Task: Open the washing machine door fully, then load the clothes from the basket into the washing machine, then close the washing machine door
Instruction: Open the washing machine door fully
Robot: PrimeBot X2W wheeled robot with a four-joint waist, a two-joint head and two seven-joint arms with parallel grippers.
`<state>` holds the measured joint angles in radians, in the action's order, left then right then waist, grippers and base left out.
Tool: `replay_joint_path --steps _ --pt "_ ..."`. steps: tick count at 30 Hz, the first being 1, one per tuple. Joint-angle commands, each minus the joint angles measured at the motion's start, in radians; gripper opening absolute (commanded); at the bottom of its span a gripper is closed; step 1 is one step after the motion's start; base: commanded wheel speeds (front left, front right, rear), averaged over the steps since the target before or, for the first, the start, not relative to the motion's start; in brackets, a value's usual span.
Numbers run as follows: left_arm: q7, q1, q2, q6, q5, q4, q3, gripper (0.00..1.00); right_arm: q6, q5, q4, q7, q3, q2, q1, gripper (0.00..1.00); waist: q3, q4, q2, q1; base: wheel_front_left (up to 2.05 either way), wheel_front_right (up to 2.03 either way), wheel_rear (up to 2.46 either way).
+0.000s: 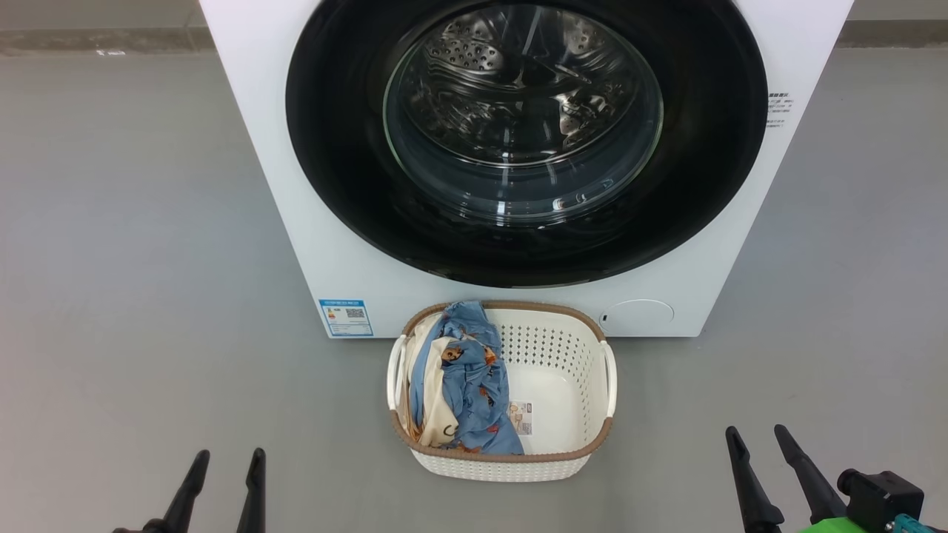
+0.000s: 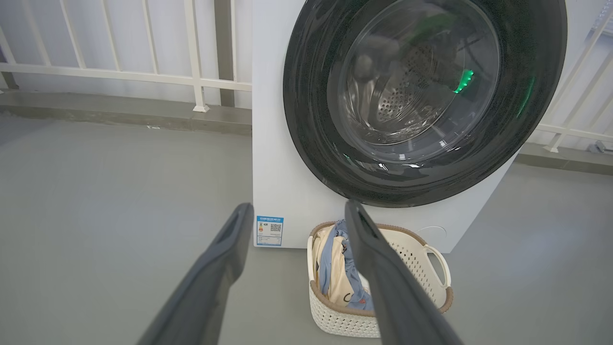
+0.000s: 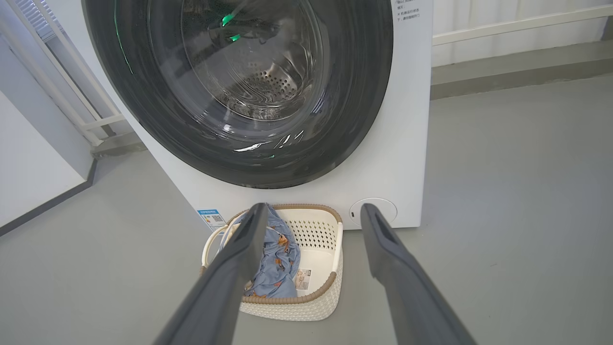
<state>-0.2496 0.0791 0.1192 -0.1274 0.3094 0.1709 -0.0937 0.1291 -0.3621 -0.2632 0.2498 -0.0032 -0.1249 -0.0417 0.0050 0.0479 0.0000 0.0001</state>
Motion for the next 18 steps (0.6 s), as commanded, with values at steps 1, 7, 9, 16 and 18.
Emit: replay_joint_path --steps 1,7,9,16,18 --pt "-0.012 -0.026 0.011 -0.003 0.008 -0.016 0.038 1.00 0.002 0.008 0.027 0.012 0.022 -0.008 -0.003 1.00 0.000 0.000 0.0000 0.0000 0.00 0.00 0.00" --pt "-0.012 -0.030 0.011 -0.003 -0.010 -0.003 0.049 1.00 0.002 0.010 0.030 0.012 0.020 -0.005 -0.004 1.00 0.000 -0.002 0.0000 0.0000 0.00 0.00 0.00" --pt "-0.012 -0.030 0.010 -0.003 -0.015 -0.001 0.049 1.00 0.002 0.011 0.030 0.012 0.019 -0.004 -0.005 1.00 -0.001 -0.002 0.0000 0.0000 0.09 0.09 -0.17" --pt "-0.012 -0.028 0.014 -0.003 -0.022 -0.007 0.049 1.00 0.002 0.011 0.030 0.012 0.022 -0.002 -0.004 1.00 0.000 -0.004 0.0000 0.0000 0.44 0.44 -0.88" --pt "-0.012 -0.029 0.014 -0.003 -0.022 -0.008 0.050 1.00 0.002 0.011 0.029 0.012 0.022 -0.002 -0.003 1.00 0.001 -0.005 0.0000 0.0000 0.79 0.79 -1.59"
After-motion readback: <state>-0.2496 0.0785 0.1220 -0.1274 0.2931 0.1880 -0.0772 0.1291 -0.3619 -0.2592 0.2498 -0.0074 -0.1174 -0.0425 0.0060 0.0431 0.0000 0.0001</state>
